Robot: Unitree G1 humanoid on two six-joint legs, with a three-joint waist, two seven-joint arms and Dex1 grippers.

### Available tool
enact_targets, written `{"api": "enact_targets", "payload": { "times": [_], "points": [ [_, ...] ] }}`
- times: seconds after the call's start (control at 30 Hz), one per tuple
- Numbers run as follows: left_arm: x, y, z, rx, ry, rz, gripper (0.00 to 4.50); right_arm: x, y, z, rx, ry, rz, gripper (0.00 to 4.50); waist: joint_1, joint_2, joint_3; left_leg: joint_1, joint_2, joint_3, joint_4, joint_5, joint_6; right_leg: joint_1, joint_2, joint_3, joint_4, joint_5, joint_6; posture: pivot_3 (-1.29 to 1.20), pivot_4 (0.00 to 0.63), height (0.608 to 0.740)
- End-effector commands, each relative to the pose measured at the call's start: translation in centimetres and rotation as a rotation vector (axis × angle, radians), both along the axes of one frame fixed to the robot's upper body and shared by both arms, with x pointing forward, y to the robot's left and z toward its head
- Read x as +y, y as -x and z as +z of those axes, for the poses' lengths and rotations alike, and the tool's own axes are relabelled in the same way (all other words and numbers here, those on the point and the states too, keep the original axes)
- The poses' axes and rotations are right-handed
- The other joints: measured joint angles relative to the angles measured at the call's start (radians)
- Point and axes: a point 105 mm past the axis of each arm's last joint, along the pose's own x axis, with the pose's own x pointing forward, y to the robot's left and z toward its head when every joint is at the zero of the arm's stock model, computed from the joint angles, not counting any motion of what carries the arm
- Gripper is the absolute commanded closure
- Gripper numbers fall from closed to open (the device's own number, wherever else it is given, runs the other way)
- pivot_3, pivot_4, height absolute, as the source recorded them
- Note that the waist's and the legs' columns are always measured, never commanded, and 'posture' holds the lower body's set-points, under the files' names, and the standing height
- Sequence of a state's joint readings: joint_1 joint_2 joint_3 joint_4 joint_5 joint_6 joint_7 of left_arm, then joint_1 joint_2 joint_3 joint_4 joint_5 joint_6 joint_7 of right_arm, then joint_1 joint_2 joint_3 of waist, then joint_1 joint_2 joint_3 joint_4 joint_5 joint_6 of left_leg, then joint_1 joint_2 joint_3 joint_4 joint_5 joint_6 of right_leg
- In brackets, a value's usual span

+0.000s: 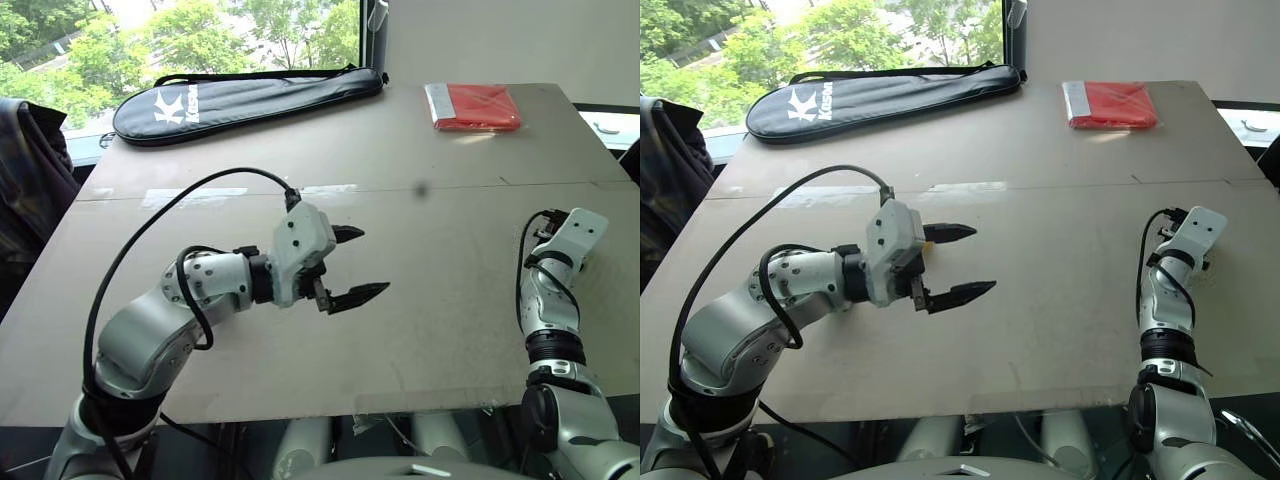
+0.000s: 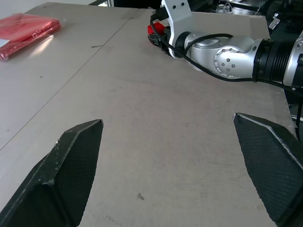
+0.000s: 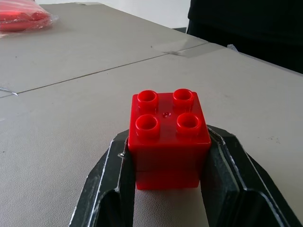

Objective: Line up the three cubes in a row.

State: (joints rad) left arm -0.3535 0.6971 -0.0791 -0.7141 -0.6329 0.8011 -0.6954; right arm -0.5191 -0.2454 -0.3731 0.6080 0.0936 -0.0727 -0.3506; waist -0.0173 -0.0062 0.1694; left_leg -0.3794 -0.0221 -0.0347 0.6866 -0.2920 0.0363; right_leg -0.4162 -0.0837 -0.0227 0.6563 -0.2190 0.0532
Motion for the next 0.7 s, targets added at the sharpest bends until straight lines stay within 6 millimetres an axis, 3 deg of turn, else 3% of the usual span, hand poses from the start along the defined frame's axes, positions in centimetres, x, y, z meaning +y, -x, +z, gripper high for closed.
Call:
{"api": "enact_targets", "payload": {
  "times": [0.03,0.27,0.37,0.47,0.63,0.7],
  "points": [
    [-0.1,0.2,0.8,-0.035,0.013,-0.016,0.00,0.1,0.1,0.2,0.009,0.031,0.019,3.19,0.000,0.000,0.000,0.000,0.000,0.000,0.000,0.000,0.000,0.000,0.000,0.000,0.000,0.000,0.000,0.00,0.150,0.694],
    [0.2,0.2,0.8,-0.041,0.005,-0.005,0.00,2.4,0.3,1.4,-0.041,0.094,0.323,3.19,0.000,0.000,0.000,0.000,0.000,0.000,0.000,0.000,0.000,0.000,0.000,0.000,0.000,0.000,0.000,0.00,0.150,0.694],
    [0.5,0.4,0.6,-0.035,0.001,-0.005,0.00,5.0,1.1,2.0,-0.100,0.056,0.627,3.19,0.000,0.000,0.000,0.000,0.000,0.000,0.000,0.000,0.000,0.000,0.000,0.000,0.000,0.000,0.000,0.00,0.150,0.694],
    [1.0,0.9,-0.1,-0.008,-0.004,-0.015,0.00,8.4,4.1,1.9,-0.096,0.078,1.078,3.19,0.001,0.001,0.001,0.000,0.001,-0.001,0.000,0.000,0.001,-0.001,0.001,0.000,0.000,0.000,0.000,0.00,0.150,0.694],
    [1.7,1.2,-1.4,0.028,-0.026,-0.030,0.00,11.2,7.9,0.3,0.015,0.097,1.539,3.19,0.002,0.000,0.002,0.000,0.002,0.001,0.000,0.000,0.001,0.000,0.000,0.000,-0.001,0.000,0.000,0.00,0.150,0.694],
    [1.8,1.3,-1.7,0.034,-0.029,-0.035,0.00,11.8,8.8,-0.2,0.057,0.106,1.646,3.19,0.002,-0.001,0.003,0.001,0.002,0.000,0.000,0.000,0.001,0.000,0.000,0.000,-0.001,-0.001,-0.001,0.00,0.150,0.694]
  ]
}}
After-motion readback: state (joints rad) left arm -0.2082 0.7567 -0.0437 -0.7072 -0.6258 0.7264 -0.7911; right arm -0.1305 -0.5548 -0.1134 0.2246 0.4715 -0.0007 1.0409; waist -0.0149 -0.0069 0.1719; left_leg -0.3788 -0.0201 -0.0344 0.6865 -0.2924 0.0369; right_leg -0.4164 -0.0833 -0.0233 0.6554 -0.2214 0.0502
